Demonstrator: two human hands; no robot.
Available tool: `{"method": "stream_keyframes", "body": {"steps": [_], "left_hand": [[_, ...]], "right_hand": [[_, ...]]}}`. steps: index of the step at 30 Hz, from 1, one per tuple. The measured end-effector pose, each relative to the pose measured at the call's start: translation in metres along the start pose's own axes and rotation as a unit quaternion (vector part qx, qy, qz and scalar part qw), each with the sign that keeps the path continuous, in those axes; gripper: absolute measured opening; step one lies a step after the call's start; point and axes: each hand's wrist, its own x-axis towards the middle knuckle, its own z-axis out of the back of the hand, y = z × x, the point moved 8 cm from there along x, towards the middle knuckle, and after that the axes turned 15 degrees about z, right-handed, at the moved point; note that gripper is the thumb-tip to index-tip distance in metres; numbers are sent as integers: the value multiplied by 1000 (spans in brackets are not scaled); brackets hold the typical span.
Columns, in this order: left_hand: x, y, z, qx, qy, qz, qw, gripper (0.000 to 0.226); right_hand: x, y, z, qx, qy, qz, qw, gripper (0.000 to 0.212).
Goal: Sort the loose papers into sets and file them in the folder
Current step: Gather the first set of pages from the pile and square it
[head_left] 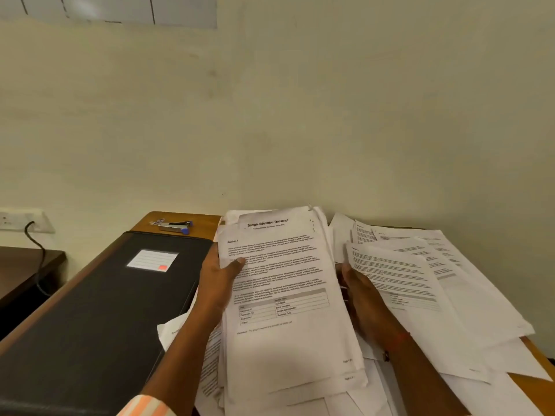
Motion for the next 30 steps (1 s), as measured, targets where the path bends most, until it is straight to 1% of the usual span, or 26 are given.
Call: {"method": "stream_keyframes", "body": {"steps": [1, 3, 4, 6, 8, 10, 11, 13, 14, 15, 16, 17, 18, 19, 21, 23, 26, 27, 30], "left_hand": [[0, 2, -1, 8, -4, -1, 1000, 39], [-1, 6, -5, 18, 2, 6, 1000, 36], [-2, 9, -8, 14, 14, 20, 1000, 32], [0, 15, -13, 3, 42, 55, 998, 27], [4, 21, -11, 31, 37, 71, 996, 26], [9, 23, -2, 92, 7, 69, 993, 30], [11, 23, 2, 119, -6, 62, 991, 32], [14, 23, 8, 155, -23, 46, 987, 36], [15, 24, 10, 169, -29, 44, 984, 36], [16, 26, 10, 184, -32, 47, 981, 33], [17, 29, 10, 203, -33, 54, 977, 30], [18, 32, 9, 225, -33, 59, 972, 28], [18, 35, 9, 244, -34, 64, 967, 28], [18, 37, 8, 255, -35, 68, 964, 28], [17, 38, 6, 263, -38, 71, 961, 29], [16, 37, 4, 259, -38, 73, 962, 29], [15, 38, 1, 251, -32, 78, 964, 26], [14, 38, 0, 245, -33, 75, 966, 25], [9, 28, 0, 217, -39, 40, 975, 25]], "right_hand": [[0, 0, -4, -12, 18, 7, 1000, 41], [2, -1, -11, -94, 63, 34, 993, 32], [3, -2, -14, -131, 74, 39, 988, 32], [4, 0, -18, -157, 59, 50, 985, 37], [4, -1, -20, -142, 54, 47, 987, 36], [3, -1, -23, -152, 61, 47, 985, 20], [4, 0, -17, -194, 35, 62, 978, 14], [7, 1, 0, -311, -47, 100, 944, 22], [9, 0, 7, -365, -78, 99, 922, 20], [11, -1, 11, -419, -93, 85, 899, 13], [13, -5, 12, -465, -89, 62, 879, 8], [15, -13, 11, -501, -73, 27, 862, 21], [16, -22, 9, -518, -53, -3, 854, 35], [16, -26, 7, -519, -44, -19, 854, 46], [17, -29, 6, -507, -51, -17, 860, 53], [20, -30, 9, -487, -62, -6, 871, 52], [21, -33, 15, -413, -90, -11, 906, 51], [20, -33, 15, -407, -95, -12, 909, 52], [19, -28, 16, -425, -116, 14, 898, 51]]}}
